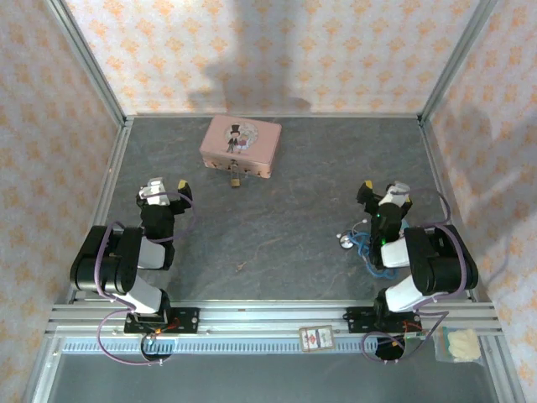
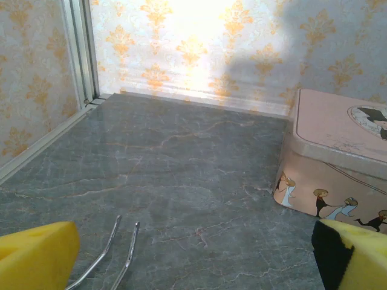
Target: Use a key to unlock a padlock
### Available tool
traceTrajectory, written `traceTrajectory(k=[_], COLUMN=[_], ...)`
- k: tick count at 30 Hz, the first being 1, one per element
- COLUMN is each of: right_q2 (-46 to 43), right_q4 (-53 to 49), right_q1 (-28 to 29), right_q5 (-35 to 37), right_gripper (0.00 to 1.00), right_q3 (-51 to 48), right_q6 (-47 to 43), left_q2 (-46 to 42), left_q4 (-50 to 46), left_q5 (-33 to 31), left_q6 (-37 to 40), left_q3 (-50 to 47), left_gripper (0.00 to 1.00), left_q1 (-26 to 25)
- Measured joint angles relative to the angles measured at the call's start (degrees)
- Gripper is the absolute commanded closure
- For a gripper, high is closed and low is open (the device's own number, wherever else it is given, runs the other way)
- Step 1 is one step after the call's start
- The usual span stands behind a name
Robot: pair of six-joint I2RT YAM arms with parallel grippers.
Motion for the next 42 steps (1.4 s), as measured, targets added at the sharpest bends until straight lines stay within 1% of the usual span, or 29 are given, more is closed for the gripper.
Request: traceTrajectory(k=[23,27,30,33,36,39,40,42], right_q2=[0.0,-0.7,-4.3,-9.6,-14.2,-16.8,-16.7,-15.5], right_q4=[0.0,-1.3,-5.3,-12.1,-20.3,-28.7,-32.0,-38.1], right_q1=[0.0,0.9,2.7,5.5,8.5,12.3,13.8,17.6], right_q5=[0.0,0.8,2.3,4.5,4.9,2.6,1.0,-1.9], right_gripper=[0.00,0.00,0.00,0.00,0.00,0.01,0.03,0.05], right_q3=[0.0,0.2,1.4,4.8,9.9,15.3,17.5,21.8], right_q6=[-0.2,-0.3,-1.3,-1.9,0.0,3.5,4.7,6.6], left_q2=[0.0,-0.2,-3.1,-9.4,-16.2,-21.3,-22.4,-23.9], left_q4=[0.0,-0.5,-4.7,-12.1,-19.7,-26.8,-29.3,-34.1], left_q5=[0.0,-0.4,-1.5,-4.1,-6.1,-6.1,-5.8,-4.1], left_q6=[0.0,-0.1,-0.1,-0.7,-4.3,-9.9,-12.0,-15.7], left_q3=[0.0,0.1,0.9,3.7,7.5,10.7,11.5,12.5], left_gripper=[0.01,0.01,0.01,0.01,0.01,0.01,0.01,0.01], left_q1=[0.0,0.0,0.0,-0.8,-1.4,-1.4,-1.4,-1.4])
